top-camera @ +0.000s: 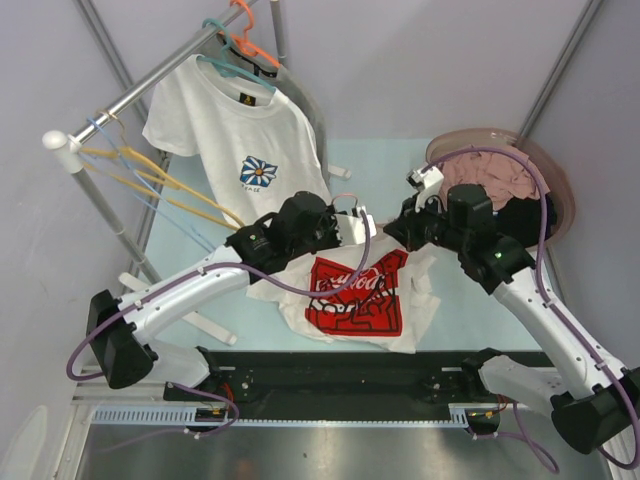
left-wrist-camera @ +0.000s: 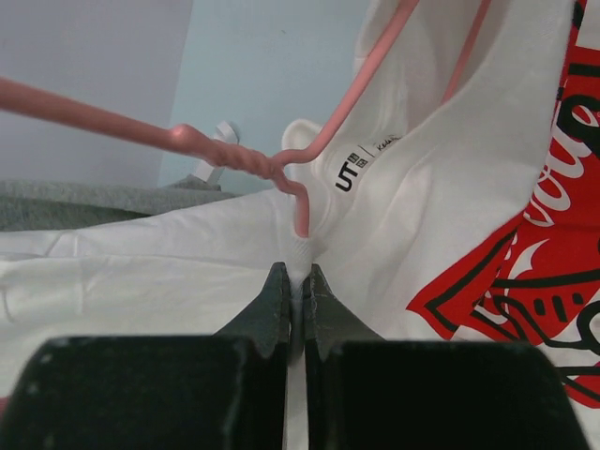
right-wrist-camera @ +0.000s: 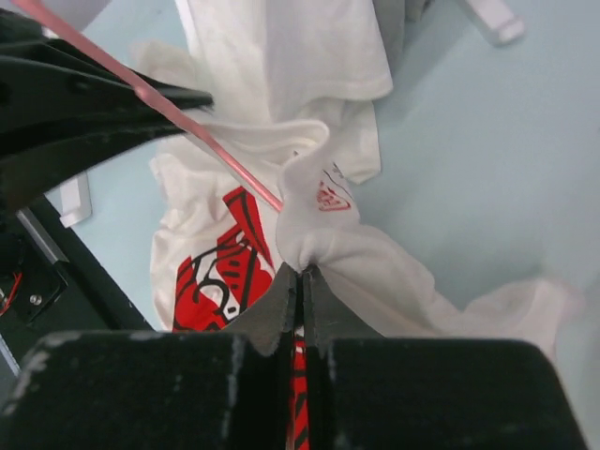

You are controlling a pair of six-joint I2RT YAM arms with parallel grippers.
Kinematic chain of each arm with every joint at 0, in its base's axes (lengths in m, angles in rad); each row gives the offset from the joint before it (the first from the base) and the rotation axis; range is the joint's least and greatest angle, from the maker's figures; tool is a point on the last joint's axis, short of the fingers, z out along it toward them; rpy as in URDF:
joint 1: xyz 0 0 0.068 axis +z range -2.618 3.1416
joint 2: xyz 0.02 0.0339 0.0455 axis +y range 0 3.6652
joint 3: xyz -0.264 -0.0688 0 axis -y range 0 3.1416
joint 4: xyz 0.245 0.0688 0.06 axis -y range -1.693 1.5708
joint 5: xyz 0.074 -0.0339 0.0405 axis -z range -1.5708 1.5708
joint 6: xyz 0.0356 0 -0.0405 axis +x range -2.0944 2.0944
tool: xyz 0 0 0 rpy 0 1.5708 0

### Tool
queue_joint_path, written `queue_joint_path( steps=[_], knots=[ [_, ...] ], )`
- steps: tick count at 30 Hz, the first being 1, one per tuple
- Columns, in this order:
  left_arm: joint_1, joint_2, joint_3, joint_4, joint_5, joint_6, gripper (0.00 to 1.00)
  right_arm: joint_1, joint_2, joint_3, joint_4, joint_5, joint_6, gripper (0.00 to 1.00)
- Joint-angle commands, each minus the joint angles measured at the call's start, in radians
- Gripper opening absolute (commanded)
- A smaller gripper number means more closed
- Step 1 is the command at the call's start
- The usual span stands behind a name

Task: Place the t-shirt on the hanger

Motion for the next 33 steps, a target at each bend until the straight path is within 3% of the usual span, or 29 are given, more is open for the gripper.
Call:
queue_joint_path(
  steps=[1,2,5,10,18,24,27,28,31,33],
  knots=[
    [-0.012,-0.042,0.037,0.057,0.089,0.024,0.0,0.02,-0.028,0.087,0.05,0.047,-0.088,0.1],
    [-0.012,-0.048,0.028,0.063,0.092,0.03,0.0,0.018,-0.033,0.092,0.05,0.045,-0.108,0.24],
    [-0.012,-0.059,0.035,0.065,0.109,0.03,0.0,0.017,-0.059,0.101,0.043,-0.005,-0.192,0.5],
    [-0.012,-0.053,0.075,0.053,0.124,0.005,0.0,0.023,-0.057,0.106,0.046,-0.123,-0.251,0.6],
    [-0.012,-0.045,0.094,0.037,0.175,-0.015,0.0,0.049,0.019,0.107,0.033,-0.249,-0.287,0.51],
    [-0.012,-0.05,0.091,0.048,0.207,-0.044,0.0,0.075,0.098,0.107,0.059,-0.216,-0.346,0.5],
    [-0.012,-0.056,0.078,0.051,0.226,-0.05,0.0,0.077,0.127,0.107,0.062,-0.2,-0.375,0.43],
    [-0.012,-0.06,0.072,0.052,0.233,-0.05,0.0,0.077,0.128,0.107,0.061,-0.197,-0.383,0.34],
    [-0.012,-0.077,0.054,0.06,0.247,-0.062,0.0,0.077,0.139,0.106,0.032,-0.18,-0.427,0.28],
    [-0.012,-0.083,0.045,0.059,0.256,-0.059,0.0,0.068,0.145,0.107,0.018,-0.18,-0.453,0.16]
  ],
)
